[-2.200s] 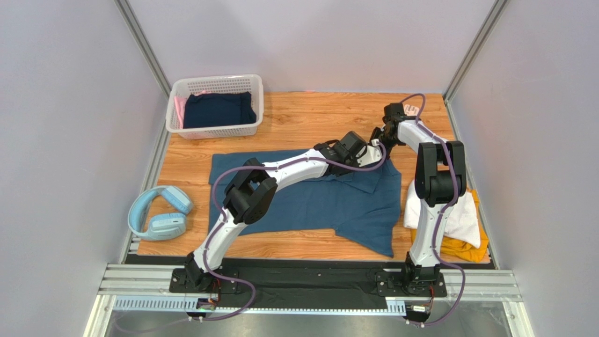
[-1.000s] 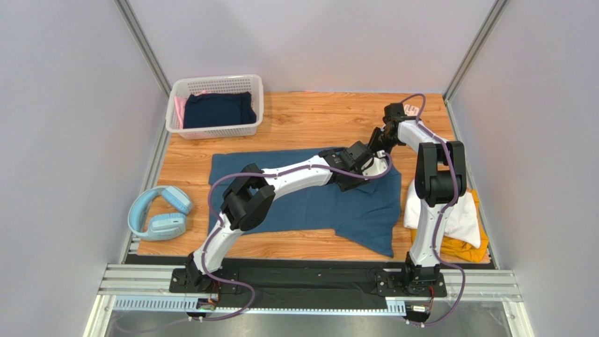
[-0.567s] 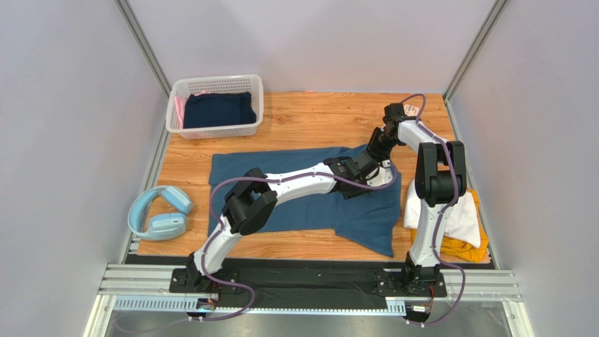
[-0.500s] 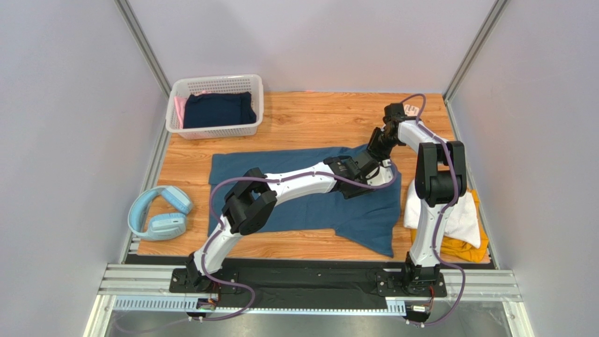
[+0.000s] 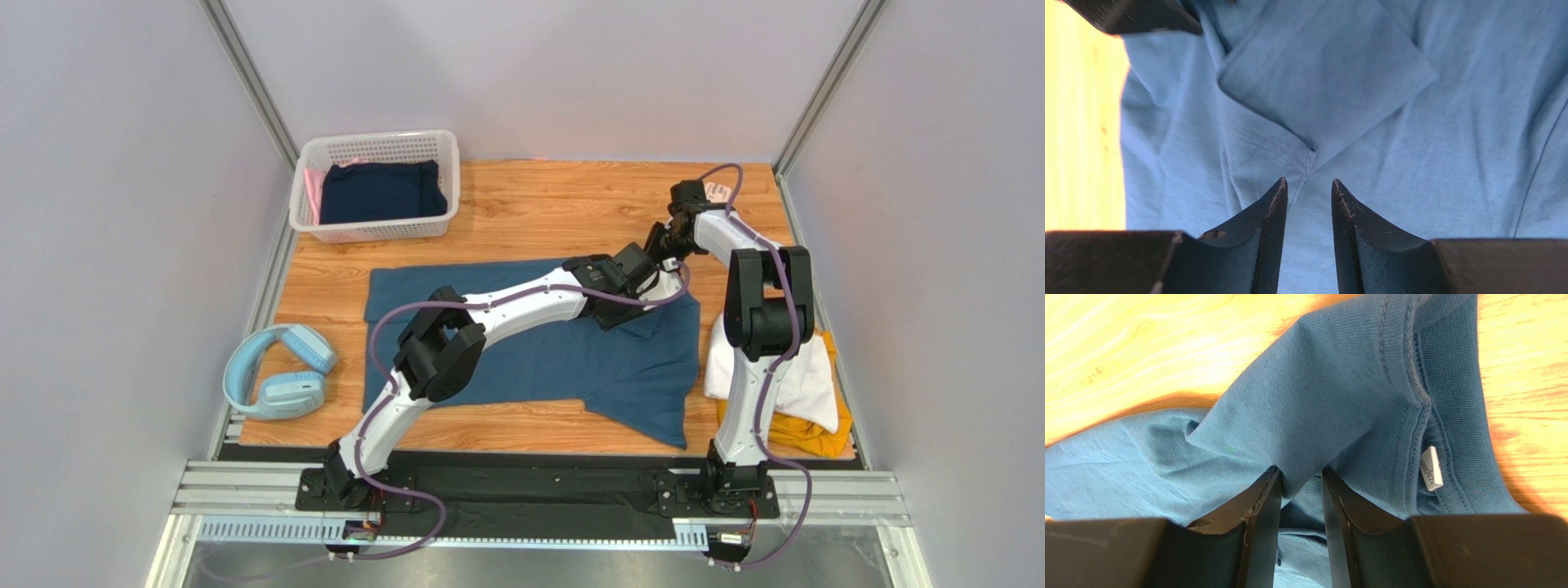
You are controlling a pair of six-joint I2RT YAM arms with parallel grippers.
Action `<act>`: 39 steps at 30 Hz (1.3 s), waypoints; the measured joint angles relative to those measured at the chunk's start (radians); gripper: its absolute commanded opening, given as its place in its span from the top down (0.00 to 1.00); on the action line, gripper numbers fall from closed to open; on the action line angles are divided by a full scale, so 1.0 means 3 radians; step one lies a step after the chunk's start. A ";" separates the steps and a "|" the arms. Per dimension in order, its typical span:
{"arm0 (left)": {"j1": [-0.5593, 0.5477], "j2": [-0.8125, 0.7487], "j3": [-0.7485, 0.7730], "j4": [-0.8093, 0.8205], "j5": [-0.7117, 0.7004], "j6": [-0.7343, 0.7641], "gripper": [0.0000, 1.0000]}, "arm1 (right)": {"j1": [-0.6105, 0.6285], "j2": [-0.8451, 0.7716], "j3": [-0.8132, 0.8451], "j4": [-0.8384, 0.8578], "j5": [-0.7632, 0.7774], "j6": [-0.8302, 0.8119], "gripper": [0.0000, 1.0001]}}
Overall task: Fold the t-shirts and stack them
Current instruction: Fold the flattened tshirt in 1/3 of the way
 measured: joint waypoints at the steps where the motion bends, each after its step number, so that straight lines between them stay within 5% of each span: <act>1: 0.0006 0.0004 -0.0011 -0.0015 0.0009 -0.0009 0.59 | 0.0000 0.0000 0.0000 0.0000 0.0000 0.0000 0.64; 39: 0.0020 0.0034 -0.0062 0.0023 -0.0027 -0.0036 0.55 | 0.0000 0.0000 0.0000 -0.0001 -0.0003 0.0000 0.65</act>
